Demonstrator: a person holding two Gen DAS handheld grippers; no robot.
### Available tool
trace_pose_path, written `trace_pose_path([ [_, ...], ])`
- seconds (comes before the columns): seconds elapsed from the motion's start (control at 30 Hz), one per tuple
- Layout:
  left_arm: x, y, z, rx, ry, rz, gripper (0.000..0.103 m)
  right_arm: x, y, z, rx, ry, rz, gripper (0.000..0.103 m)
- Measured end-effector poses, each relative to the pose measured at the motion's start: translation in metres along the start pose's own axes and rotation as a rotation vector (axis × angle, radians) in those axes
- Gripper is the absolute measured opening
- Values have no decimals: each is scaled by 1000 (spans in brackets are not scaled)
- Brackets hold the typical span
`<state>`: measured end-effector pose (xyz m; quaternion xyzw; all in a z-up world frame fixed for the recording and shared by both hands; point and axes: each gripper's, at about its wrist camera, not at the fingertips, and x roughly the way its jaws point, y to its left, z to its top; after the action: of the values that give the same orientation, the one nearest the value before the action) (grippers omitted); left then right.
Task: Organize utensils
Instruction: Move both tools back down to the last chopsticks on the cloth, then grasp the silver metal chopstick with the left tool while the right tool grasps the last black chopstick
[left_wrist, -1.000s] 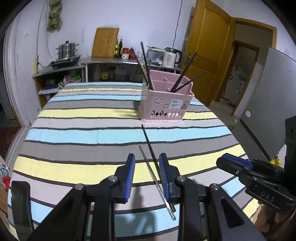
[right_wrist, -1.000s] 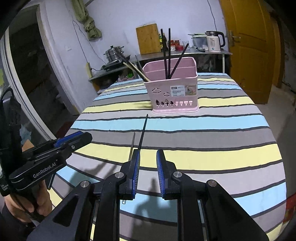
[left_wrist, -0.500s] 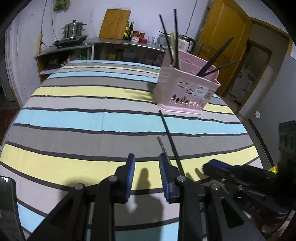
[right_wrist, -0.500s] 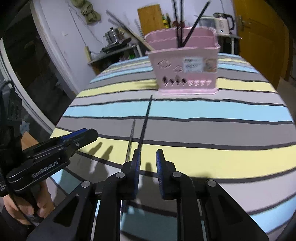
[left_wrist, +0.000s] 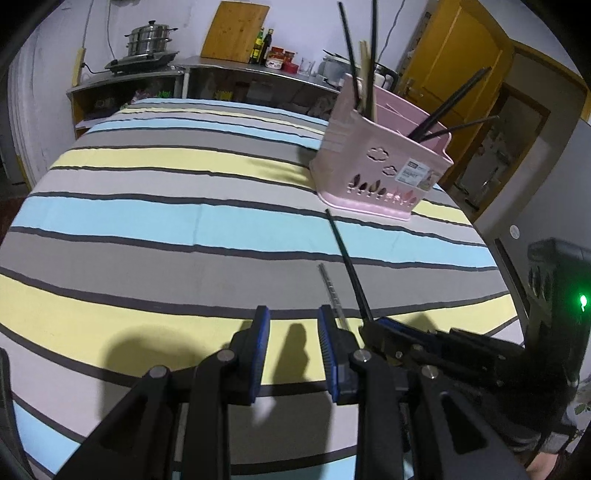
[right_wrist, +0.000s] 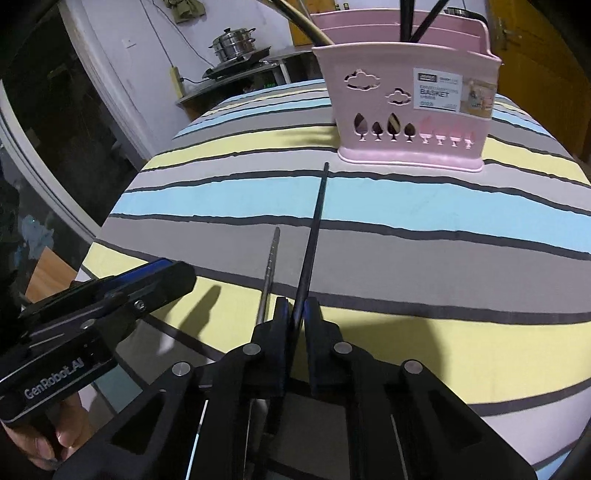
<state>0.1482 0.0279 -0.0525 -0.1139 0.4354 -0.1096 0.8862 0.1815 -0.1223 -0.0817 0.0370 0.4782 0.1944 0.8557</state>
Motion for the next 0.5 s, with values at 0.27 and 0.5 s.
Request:
trace_pose_path([
  [0.27, 26, -20, 2, -4, 54, -48, 28, -41, -37, -43, 87, -15, -30, 6],
  [0.5, 44, -44, 4, 110, 64, 16, 15, -68, -63, -70, 210, -43, -61, 6],
])
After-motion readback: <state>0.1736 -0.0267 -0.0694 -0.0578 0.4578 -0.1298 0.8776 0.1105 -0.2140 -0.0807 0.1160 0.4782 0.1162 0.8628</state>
